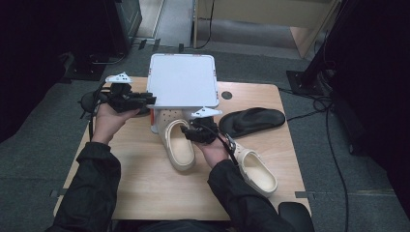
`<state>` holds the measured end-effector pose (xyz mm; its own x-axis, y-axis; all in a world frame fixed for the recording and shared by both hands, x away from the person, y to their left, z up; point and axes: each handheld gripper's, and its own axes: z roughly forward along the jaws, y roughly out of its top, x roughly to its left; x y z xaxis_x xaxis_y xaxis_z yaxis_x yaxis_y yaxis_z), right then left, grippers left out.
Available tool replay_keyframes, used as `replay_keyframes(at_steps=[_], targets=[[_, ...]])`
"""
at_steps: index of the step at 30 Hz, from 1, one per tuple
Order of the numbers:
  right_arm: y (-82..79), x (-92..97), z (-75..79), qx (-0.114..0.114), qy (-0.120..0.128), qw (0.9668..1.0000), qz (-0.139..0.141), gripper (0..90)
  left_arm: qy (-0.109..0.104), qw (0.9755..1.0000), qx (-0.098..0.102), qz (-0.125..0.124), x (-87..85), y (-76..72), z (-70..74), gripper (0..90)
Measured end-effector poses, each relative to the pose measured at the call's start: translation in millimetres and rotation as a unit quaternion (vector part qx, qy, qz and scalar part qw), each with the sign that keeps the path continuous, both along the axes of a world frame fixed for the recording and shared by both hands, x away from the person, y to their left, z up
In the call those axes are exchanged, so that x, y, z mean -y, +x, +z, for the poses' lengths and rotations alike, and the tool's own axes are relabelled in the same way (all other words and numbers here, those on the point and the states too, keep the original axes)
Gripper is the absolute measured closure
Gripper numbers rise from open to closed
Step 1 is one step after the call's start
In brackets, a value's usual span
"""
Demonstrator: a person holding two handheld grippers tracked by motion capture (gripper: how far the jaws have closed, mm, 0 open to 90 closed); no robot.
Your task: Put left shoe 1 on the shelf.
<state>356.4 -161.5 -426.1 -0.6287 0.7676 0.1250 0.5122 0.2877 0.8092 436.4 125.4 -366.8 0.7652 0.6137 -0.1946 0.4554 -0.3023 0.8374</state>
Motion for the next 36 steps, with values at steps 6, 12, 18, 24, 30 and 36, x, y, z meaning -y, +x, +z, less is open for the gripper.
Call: replay_keyframes(at_steps=[6,12,18,24,30,36], targets=[[-21.5,8.8,2.1,0.009,0.002,0.9997,0.024,70.1,0.001,1.0,0.0,0.001,0.1,-0.1,0.0,69.8],[-44.0,14.9,-3.9,0.013,0.005,0.9988,0.047,73.1,0.002,1.0,0.001,0.004,0.5,-0.3,0.0,70.5],[-62.0,18.0,-15.1,-0.003,0.005,0.9979,0.065,75.4,0.004,1.0,0.002,0.006,0.8,-0.4,0.1,72.1],[-84.7,20.8,-29.7,-0.014,0.0,0.9963,0.085,78.1,0.002,1.0,0.0,0.008,0.2,0.1,-0.1,73.5],[-93.7,20.9,-38.6,-0.013,-0.005,0.9954,0.095,79.3,0.001,1.0,0.0,0.007,-0.2,0.3,-0.4,74.2],[-95.0,18.9,-55.9,-0.037,-0.021,0.9939,0.102,84.6,-0.002,1.0,-0.001,0.007,-0.7,0.8,-0.8,75.0]])
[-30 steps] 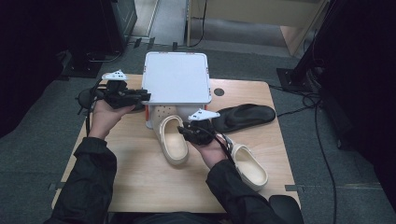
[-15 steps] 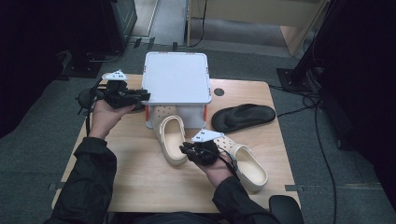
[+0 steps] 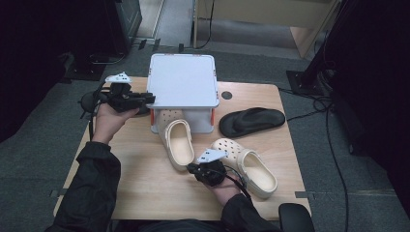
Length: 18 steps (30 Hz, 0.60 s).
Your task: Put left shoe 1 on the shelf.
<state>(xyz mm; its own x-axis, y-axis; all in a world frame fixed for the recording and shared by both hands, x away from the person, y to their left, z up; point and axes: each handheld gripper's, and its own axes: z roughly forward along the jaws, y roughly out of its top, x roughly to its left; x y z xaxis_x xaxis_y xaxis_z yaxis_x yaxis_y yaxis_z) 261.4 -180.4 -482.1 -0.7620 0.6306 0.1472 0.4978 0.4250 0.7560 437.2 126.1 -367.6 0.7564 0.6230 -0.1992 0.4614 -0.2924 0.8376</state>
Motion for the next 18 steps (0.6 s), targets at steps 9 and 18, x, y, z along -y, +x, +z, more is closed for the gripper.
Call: replay_keyframes(at_steps=[9,18], targets=[[7.1,-7.6,-11.5,-0.012,-0.011,0.9999,0.002,87.0,0.007,1.0,0.004,0.006,0.9,-0.8,0.2,78.4],[10.2,-17.6,-6.9,0.01,-0.01,0.9999,0.007,85.4,0.006,1.0,0.004,0.005,1.0,-0.9,0.1,78.4]])
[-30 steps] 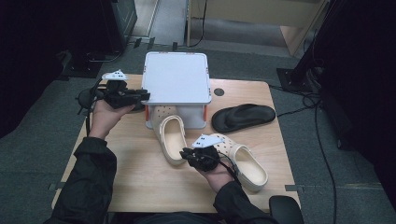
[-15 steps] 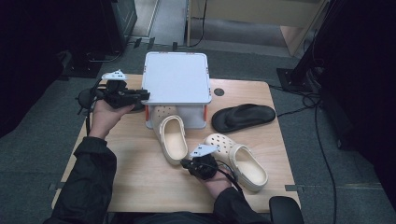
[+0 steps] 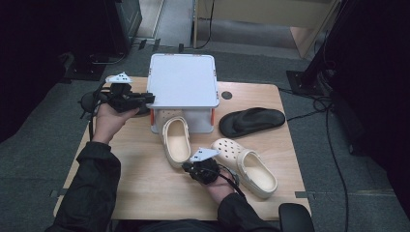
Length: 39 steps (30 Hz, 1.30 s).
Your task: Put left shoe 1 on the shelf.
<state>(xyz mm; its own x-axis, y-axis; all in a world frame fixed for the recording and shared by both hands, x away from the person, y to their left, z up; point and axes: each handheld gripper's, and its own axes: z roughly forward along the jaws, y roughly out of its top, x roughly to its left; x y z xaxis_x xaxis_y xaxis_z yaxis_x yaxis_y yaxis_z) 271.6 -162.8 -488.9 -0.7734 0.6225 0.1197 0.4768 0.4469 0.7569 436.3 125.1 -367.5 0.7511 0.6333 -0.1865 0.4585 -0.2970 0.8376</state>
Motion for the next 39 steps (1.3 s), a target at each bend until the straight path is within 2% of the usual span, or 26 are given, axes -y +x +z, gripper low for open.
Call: replay_keyframes(at_steps=[7,13,22,28,31,33,36,39], targets=[[10.5,-5.7,2.5,-0.005,0.017,0.9998,-0.008,84.6,-0.004,1.0,-0.002,-0.003,-0.7,0.6,-0.6,78.9],[23.9,-15.7,4.8,0.011,0.019,0.9997,-0.013,83.6,-0.003,1.0,-0.001,-0.003,-0.6,0.5,-0.5,79.0],[46.4,-29.0,4.2,0.012,0.008,0.9996,-0.024,82.5,-0.003,1.0,0.0,-0.003,-0.6,0.5,-0.6,79.2],[63.8,-35.3,1.9,0.012,0.021,0.9992,-0.032,81.9,-0.005,1.0,-0.001,-0.004,-1.1,1.0,-0.9,79.7],[70.7,-40.6,1.6,0.012,0.018,0.9991,-0.037,80.4,-0.005,1.0,-0.001,-0.003,-1.1,0.9,-0.9,79.7],[75.1,-42.7,1.7,0.012,0.025,0.9991,-0.033,79.8,-0.005,1.0,-0.001,-0.004,-1.2,1.0,-0.9,79.8],[78.2,-45.1,1.8,0.018,0.02,0.9991,-0.034,78.4,-0.006,1.0,-0.002,-0.004,-1.3,1.1,-1.1,79.8],[85.2,-47.5,0.3,0.022,0.025,0.9989,-0.032,78.7,-0.008,1.0,-0.002,-0.004,-1.4,1.3,-1.3,79.8]])
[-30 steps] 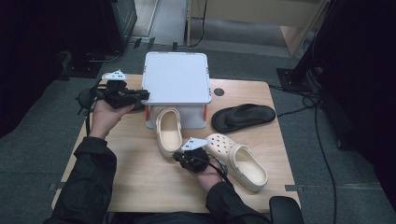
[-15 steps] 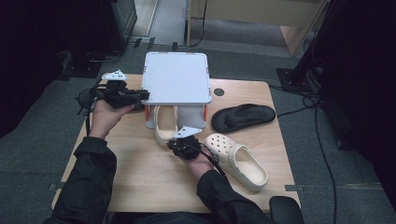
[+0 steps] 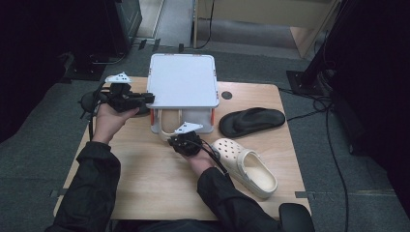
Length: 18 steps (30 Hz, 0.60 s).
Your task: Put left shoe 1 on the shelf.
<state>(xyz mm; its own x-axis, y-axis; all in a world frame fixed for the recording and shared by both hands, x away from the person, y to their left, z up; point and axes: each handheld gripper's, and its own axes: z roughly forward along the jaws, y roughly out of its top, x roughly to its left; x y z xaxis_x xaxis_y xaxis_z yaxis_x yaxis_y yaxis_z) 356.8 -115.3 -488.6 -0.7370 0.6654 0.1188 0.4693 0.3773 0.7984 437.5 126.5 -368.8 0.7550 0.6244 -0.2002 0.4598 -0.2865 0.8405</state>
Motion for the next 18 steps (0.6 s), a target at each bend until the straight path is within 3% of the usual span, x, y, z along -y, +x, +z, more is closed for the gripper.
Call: replay_keyframes(at_steps=[18], targets=[[24.2,-7.9,-1.2,-0.001,0.007,1.0,-0.001,73.8,-0.002,1.0,-0.001,0.002,0.1,-0.2,-0.1,79.5]])
